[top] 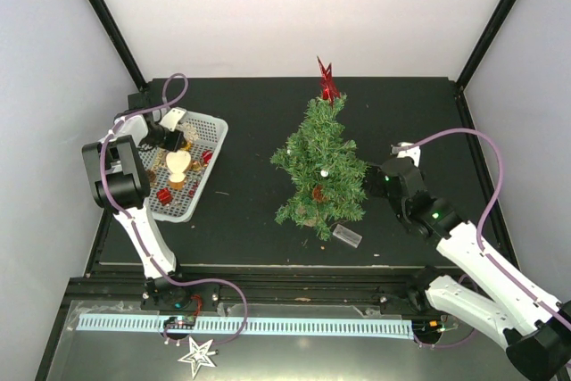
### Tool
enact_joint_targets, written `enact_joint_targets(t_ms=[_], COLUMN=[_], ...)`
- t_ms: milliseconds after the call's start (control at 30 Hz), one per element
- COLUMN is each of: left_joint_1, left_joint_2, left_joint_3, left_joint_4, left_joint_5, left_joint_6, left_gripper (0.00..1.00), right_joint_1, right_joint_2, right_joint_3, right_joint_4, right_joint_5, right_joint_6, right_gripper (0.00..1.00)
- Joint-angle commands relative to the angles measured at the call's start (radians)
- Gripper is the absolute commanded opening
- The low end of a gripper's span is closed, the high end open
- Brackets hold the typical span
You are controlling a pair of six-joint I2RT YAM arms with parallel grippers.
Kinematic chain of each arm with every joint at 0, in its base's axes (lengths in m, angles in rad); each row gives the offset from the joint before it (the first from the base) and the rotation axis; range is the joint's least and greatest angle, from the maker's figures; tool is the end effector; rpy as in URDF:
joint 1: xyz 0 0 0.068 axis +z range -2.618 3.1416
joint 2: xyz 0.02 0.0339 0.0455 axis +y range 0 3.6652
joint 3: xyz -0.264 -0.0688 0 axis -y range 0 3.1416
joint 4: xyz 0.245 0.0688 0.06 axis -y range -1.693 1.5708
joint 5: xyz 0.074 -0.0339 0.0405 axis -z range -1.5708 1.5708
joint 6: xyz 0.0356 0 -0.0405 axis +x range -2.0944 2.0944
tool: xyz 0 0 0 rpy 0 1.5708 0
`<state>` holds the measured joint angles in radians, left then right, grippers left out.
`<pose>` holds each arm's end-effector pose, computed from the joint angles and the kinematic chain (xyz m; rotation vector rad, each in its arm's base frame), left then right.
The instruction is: Decorate the small christmas tree
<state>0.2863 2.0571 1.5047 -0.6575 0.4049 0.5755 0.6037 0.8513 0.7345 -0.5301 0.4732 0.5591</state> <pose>0.4079 0.1055 0.1696 0.4772 2.5925 -0.2905 0.1580 0.0892 0.2794 0.2077 2.1308 0.1529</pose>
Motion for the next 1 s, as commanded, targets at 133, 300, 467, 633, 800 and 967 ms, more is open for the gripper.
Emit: enact_joint_targets(t_ms=[133,300,467,633,800,967], left_joint_1=[0.005,0.01,0.025,0.022,-0.01,-0.163], left_joint_2=[-0.021,-0.075,-0.168,-0.28,-0.384,-0.51], left_joint_3=[-0.002,0.011,0.041,0.07,0.098,0.127], left_joint_4=[-0.038,-0.052,-0.083,-0.165,-0.268,-0.309], left_joint_5=[0.025,0.052,0.106,0.204,0.367,0.525], left_joint_6=[0.011,0.0,-0.023,-0.032,-0.019,-0.03], left_gripper=[0.02,0.02,0.01,0.02,0.02,0.02], right_joint_1=[-0.009,-0.009,-0.009,-0.008,-0.008,-0.009], right_joint_2=[-0.025,-0.041,-0.067,-0.093,-0.104,-0.099], right_joint_3=[0.011,0.008,0.008,0.003,-0.004,-0.012], right_joint_4=[0.015,0.012,0.002,-0.012,-0.014,-0.004], right_joint_5=[0.025,0.023,0.028,0.041,0.041,0.031], right_joint_6=[-0.01,-0.011,-0.015,-0.019,-0.007,0.006], right_gripper=[0.96,0.96,0.96,0.96,0.96,0.96])
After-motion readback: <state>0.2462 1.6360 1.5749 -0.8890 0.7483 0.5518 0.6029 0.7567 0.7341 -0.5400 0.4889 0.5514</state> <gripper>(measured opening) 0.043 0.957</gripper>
